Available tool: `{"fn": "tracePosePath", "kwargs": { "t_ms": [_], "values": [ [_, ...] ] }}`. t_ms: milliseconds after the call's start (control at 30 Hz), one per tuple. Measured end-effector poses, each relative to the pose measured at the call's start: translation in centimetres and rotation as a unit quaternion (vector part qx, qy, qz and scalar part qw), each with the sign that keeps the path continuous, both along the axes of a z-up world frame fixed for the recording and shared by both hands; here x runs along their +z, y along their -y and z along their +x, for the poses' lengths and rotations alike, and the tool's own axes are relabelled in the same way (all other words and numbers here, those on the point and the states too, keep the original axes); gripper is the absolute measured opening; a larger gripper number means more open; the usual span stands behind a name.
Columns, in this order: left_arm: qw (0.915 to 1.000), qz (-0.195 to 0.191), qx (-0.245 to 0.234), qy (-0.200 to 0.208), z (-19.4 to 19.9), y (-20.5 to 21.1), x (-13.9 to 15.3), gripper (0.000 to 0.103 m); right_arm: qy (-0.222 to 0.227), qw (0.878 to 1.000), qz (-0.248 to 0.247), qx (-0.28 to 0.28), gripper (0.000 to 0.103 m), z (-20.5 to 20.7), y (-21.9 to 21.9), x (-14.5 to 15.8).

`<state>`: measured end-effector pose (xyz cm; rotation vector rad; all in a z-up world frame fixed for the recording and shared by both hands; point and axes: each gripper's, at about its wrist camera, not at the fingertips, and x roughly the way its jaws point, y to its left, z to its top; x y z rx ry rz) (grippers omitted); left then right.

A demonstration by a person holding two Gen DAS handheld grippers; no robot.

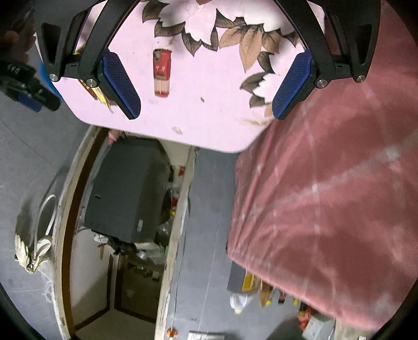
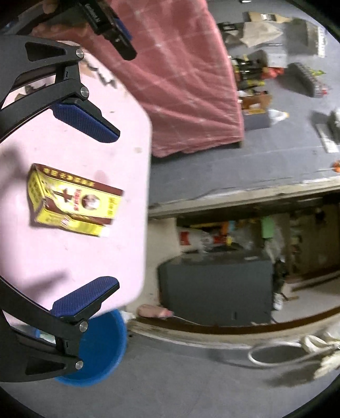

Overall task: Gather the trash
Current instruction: 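Move both tools back over the red lighter and yellow box, then grasp the red lighter with the left tool while the right tool grasps the yellow seasoning box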

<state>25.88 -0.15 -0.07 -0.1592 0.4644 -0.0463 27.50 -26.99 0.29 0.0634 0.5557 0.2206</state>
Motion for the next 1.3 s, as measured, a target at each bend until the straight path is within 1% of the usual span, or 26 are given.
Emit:
{"fn": "tracePosePath", "kwargs": {
  "t_ms": [67,167,233,333,433,600,700,733,767,800,833,867,933,967,1000,1067,1100,1133,1167,1267,1300],
  "values": [
    [0.9997,-0.009,-0.006,-0.02,0.5,-0.2,-0.6,0.099,-0.012,1.0,-0.008,0.003,0.103,0.2,-0.4,-0.5],
    [0.9993,-0.01,-0.003,-0.035,0.9,-0.3,-1.1,0.099,-0.035,0.999,-0.022,0.009,0.103,0.5,-0.8,-1.2],
    [0.9991,-0.004,-0.004,-0.043,1.3,-0.1,-1.3,0.099,-0.05,0.998,-0.029,0.013,0.103,0.7,-1.0,-1.8],
    [0.9981,0.016,-0.008,-0.058,1.8,0.6,-1.9,0.099,-0.068,0.997,-0.037,0.019,0.103,1.0,-1.1,-2.4],
    [0.9967,0.029,-0.015,-0.074,2.2,1.0,-2.5,0.099,-0.084,0.995,-0.047,0.021,0.103,1.2,-1.3,-2.9],
    [0.9934,0.033,-0.028,-0.106,3.2,1.5,-3.4,0.098,-0.114,0.992,-0.048,0.036,0.103,1.7,-1.5,-4.1],
    [0.9918,0.033,-0.042,-0.116,3.5,1.6,-3.7,0.098,-0.121,0.99,-0.055,0.043,0.099,1.6,-1.6,-4.3],
    [0.9911,0.034,-0.049,-0.119,3.6,1.8,-3.7,0.098,-0.124,0.99,-0.057,0.045,0.095,1.7,-1.6,-4.4],
    [0.9902,0.035,-0.057,-0.122,3.7,2.0,-3.7,0.096,-0.128,0.989,-0.06,0.047,0.087,1.7,-1.7,-4.6],
    [0.9895,0.036,-0.063,-0.125,3.7,2.1,-3.8,0.093,-0.134,0.988,-0.065,0.048,0.083,1.8,-1.8,-4.8],
    [0.988,0.037,-0.073,-0.131,3.8,2.3,-4.0,0.087,-0.139,0.987,-0.067,0.049,0.079,1.9,-1.9,-5.0],
    [0.9868,0.037,-0.08,-0.136,3.8,2.4,-4.1,0.082,-0.142,0.987,-0.062,0.052,0.078,2.0,-1.9,-5.1],
    [0.984,0.037,-0.094,-0.146,4.0,2.7,-4.4,0.077,-0.142,0.987,-0.058,0.052,0.076,1.9,-1.6,-5.1],
    [0.9832,0.036,-0.099,-0.149,4.0,2.8,-4.5,0.073,-0.142,0.987,-0.057,0.054,0.073,1.9,-1.6,-5.1],
    [0.9824,0.036,-0.104,-0.151,4.0,2.9,-4.5,0.072,-0.144,0.986,-0.056,0.057,0.071,1.9,-1.5,-5.2],
    [0.9805,0.036,-0.115,-0.155,4.2,3.4,-4.6,0.066,-0.146,0.986,-0.059,0.056,0.063,1.9,-1.4,-5.3],
    [0.9792,0.037,-0.122,-0.158,4.3,3.6,-4.7,0.064,-0.146,0.986,-0.061,0.056,0.061,1.9,-1.4,-5.3],
    [0.9782,0.038,-0.127,-0.16,4.4,3.9,-4.8,0.06,-0.146,0.986,-0.062,0.059,0.058,2.0,-1.5,-5.3],
    [0.9766,0.038,-0.134,-0.164,4.7,4.2,-4.8,0.056,-0.147,0.985,-0.063,0.061,0.056,2.1,-1.5,-5.3],
    [0.9723,0.037,-0.147,-0.178,5.2,4.5,-5.3,0.048,-0.15,0.984,-0.063,0.067,0.056,2.3,-1.5,-5.3],
    [0.9716,0.036,-0.148,-0.181,5.4,4.5,-5.4,0.048,-0.151,0.984,-0.064,0.069,0.056,2.4,-1.5,-5.2]
  ]
}}
